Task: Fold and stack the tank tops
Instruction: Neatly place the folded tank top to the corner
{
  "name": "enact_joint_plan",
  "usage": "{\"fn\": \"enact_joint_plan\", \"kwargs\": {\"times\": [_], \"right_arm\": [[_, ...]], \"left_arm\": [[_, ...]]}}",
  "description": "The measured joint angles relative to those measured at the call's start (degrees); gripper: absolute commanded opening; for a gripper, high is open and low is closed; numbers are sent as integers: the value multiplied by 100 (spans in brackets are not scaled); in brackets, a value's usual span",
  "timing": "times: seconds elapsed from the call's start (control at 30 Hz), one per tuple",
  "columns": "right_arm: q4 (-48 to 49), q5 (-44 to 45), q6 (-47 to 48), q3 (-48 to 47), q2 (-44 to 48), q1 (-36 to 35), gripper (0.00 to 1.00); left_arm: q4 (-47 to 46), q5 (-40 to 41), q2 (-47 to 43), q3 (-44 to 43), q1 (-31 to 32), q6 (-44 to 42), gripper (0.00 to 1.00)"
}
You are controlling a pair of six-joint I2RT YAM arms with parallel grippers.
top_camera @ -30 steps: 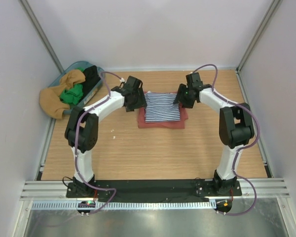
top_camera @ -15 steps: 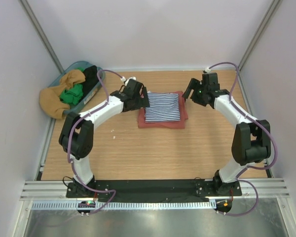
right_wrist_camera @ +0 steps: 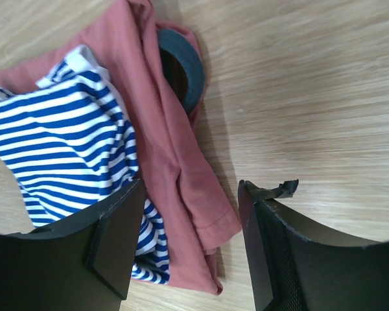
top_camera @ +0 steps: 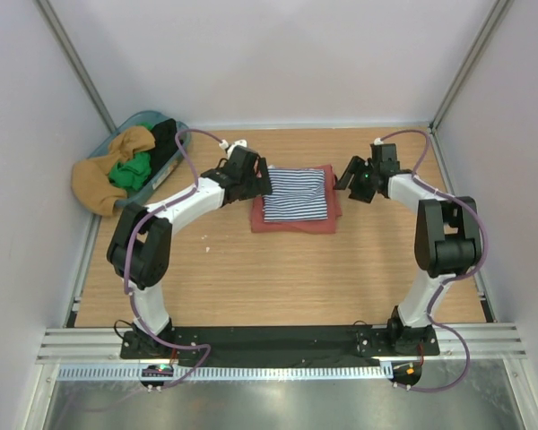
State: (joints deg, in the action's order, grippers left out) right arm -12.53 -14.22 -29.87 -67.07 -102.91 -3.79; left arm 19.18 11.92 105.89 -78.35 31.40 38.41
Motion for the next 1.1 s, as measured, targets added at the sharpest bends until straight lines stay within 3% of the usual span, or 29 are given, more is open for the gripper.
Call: {"fn": "enact_joint_plan", "kwargs": {"times": [0.2, 0.3, 0.4, 0.5, 0.6, 0.67, 0.9, 1.03, 1.1], "right_arm": [[74, -186, -24, -15, -479, -70, 65], [87, -216, -22, -98, -673, -114, 58], [136, -260, -9, -225, -809, -177, 44], [107, -245, 13, -297, -876, -254, 37], [13, -238, 70, -411, -925, -306, 10], [-39, -214, 109, -509, -960, -330, 1], [-293, -98, 28, -776, -1029, -79, 1], [-291, -63, -212, -730, -1019, 551, 1], [-186, 74, -417, -575, -946, 1193, 1]], "left_arm": [[-72, -4, 0, 0, 0, -15, 95], [-85, -17, 0, -7, 0, -15, 94], [-101, -44, 0, -7, 0, -15, 94], [-103, -55, 0, -11, 0, -15, 94], [-118, -55, 0, -15, 0, -15, 94], [-133, -55, 0, -15, 0, -15, 94], [-144, -59, 0, -15, 0, -15, 93], [-144, -120, 0, -26, 0, -13, 93], [-149, -164, 2, -48, 0, -13, 93]]}}
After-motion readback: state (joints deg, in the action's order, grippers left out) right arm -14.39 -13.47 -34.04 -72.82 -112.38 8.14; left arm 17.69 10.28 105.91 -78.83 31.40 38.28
